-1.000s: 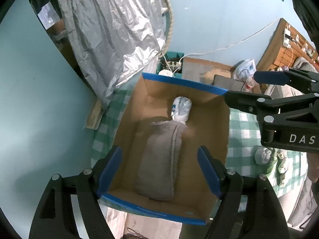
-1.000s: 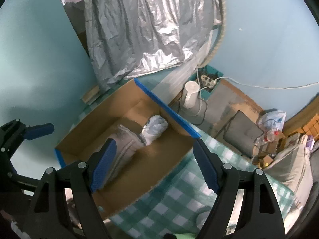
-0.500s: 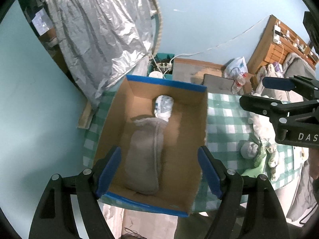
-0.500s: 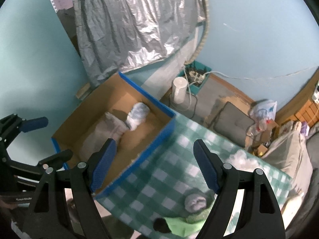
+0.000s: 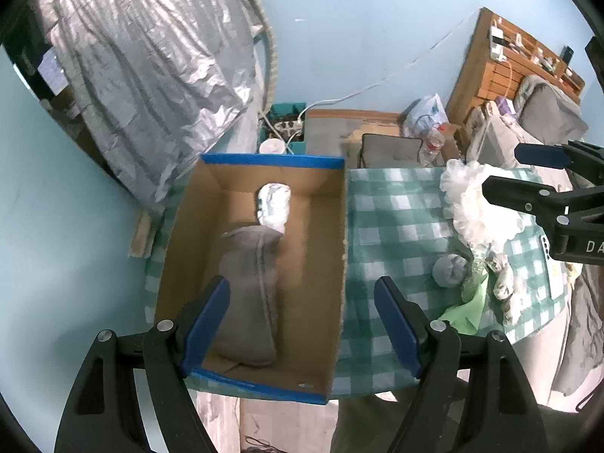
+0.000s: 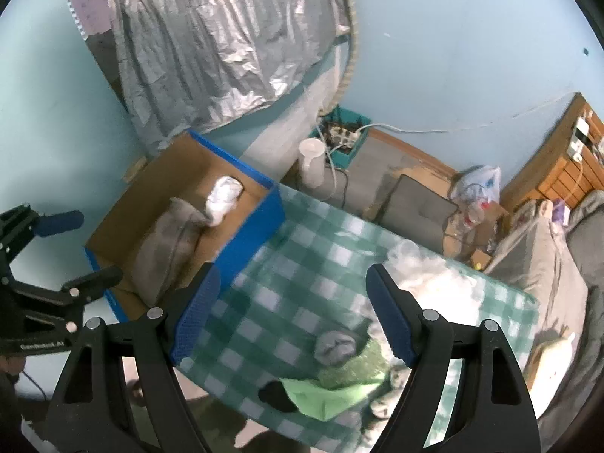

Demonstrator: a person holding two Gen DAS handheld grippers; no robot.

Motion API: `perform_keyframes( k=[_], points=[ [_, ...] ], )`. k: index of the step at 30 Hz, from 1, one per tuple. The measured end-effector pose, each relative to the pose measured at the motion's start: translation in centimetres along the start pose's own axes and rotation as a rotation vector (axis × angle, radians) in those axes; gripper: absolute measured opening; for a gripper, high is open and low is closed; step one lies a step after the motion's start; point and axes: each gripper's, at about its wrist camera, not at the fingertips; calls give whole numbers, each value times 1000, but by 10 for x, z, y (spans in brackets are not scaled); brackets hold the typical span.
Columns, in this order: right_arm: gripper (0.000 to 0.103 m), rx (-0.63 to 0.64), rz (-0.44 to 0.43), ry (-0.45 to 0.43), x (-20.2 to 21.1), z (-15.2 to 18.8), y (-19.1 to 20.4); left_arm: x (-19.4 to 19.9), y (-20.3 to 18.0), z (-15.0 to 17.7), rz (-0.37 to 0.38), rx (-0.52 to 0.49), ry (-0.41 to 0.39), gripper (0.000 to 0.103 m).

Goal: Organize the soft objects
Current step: 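Withdraw the left gripper from the box back over the table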

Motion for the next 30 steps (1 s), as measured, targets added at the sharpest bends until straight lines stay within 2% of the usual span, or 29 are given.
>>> perform_keyframes(
  k=[23,30],
  points=[
    [80,-147,97,57,27,71,-88,-23,-85,8,95,-140,80,80],
    [80,-189,110,75,30,89,-107,-34,-102,14,98,-161,115,80]
  ],
)
Point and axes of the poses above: each gripper's, at about its wrist camera, not at the fingertips, and x roughly against the way its jaws point, y to its left, z to its underside, and after that the axes turned 4 degrees about z, right-handed
